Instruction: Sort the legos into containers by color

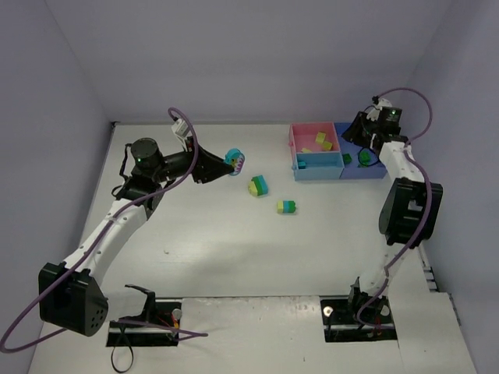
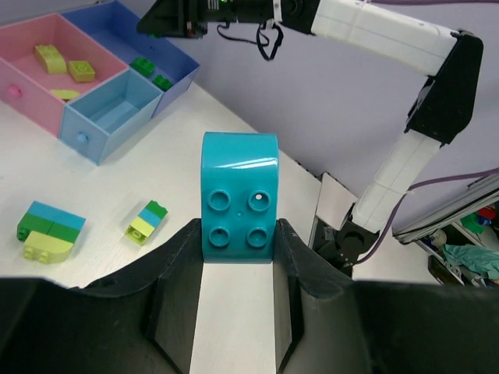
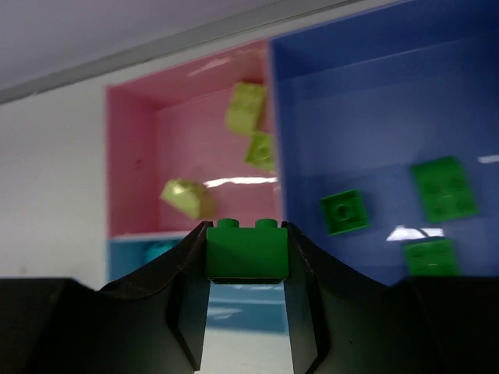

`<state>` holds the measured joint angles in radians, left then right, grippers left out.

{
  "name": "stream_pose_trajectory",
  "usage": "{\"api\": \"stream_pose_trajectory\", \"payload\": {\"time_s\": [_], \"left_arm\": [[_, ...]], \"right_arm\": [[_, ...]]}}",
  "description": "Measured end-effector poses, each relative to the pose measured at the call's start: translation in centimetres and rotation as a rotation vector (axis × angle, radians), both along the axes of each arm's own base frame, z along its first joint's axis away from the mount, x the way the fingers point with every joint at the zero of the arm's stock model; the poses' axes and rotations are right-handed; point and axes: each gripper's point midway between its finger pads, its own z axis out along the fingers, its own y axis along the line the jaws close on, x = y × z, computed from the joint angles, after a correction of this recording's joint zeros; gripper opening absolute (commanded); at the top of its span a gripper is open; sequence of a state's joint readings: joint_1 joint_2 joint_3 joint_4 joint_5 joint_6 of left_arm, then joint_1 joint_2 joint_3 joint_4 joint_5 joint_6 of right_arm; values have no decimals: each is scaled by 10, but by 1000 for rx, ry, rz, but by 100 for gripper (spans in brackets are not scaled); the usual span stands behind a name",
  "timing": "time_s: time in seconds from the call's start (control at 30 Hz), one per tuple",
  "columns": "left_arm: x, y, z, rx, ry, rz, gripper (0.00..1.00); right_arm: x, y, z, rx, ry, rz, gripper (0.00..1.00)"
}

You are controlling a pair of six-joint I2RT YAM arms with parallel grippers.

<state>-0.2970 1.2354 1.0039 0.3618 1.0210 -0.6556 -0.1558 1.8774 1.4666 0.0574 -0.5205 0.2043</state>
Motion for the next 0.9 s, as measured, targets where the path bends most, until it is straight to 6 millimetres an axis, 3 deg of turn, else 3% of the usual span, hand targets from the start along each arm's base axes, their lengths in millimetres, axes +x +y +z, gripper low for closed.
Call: {"api": "stream_pose_trajectory", "payload": {"time_s": [0.07,0.17,0.2,0.33,0.5,0.6,0.7,0.8,0.9], "left_arm": [[0,1,-5,14,11,5,0],[-1,2,-9,30,22,10,0],[-2,2,-10,34,23,10,0],[-3,3,-11,41,24,9,0],[-5,3,-12,42,28,1,0],[-8,2,-12,42,28,-16,0],[-12,1,-12,41,28,-39,0],[-16,0,-11,40,26,-67,0],[-20,-1,-7,38,20,-98,0]], "right_arm": [[15,-33,-7,-63,20,-121,33],[28,-65,-16,-139,46,-245,61],[29,-70,-20,-153,59,-266,65],[24,-74,-32,-180,108,-277,75],[15,-56,-23,-140,102,-199,74],[-1,-28,8,-71,56,-93,73],[-25,20,61,4,-56,79,73],[-61,95,123,54,-207,341,75],[-114,175,170,111,-336,644,78]]}}
